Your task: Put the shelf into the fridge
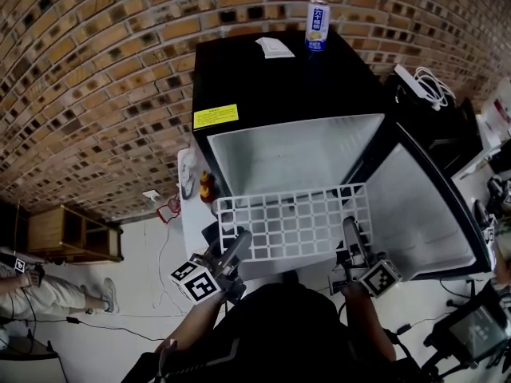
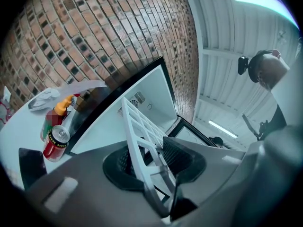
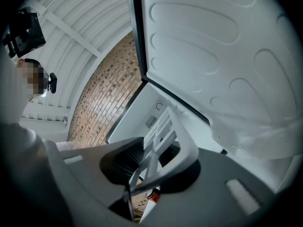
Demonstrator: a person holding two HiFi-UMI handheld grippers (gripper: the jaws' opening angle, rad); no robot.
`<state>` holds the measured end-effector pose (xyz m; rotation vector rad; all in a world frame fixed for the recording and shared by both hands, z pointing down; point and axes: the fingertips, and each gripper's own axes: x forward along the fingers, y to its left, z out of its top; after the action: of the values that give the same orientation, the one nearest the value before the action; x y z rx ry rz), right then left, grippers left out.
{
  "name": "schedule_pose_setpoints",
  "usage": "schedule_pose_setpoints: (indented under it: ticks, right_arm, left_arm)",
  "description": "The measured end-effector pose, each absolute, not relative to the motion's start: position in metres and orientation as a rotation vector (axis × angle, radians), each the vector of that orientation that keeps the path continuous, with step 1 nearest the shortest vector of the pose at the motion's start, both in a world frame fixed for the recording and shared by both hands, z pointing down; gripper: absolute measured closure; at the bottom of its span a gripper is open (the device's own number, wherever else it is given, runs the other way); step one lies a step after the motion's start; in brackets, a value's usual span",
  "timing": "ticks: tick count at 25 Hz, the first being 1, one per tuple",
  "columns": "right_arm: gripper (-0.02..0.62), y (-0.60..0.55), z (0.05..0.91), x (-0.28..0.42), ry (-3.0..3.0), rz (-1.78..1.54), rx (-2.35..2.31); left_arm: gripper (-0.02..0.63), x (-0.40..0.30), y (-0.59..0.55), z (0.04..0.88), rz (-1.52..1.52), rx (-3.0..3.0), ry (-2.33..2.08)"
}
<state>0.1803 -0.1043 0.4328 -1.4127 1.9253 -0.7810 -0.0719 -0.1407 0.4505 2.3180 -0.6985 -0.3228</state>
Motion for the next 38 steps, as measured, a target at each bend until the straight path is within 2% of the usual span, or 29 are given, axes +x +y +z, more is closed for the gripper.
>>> schedule_pose_setpoints:
  ticks: [38]
  right_arm:
    - [0.486, -0.180, 0.494, 0.215, 1.920, -0.985, -1.476]
  left_arm:
    - [0.491, -0.040, -0.208, 0.519, -0.248, 2.105, -0.764]
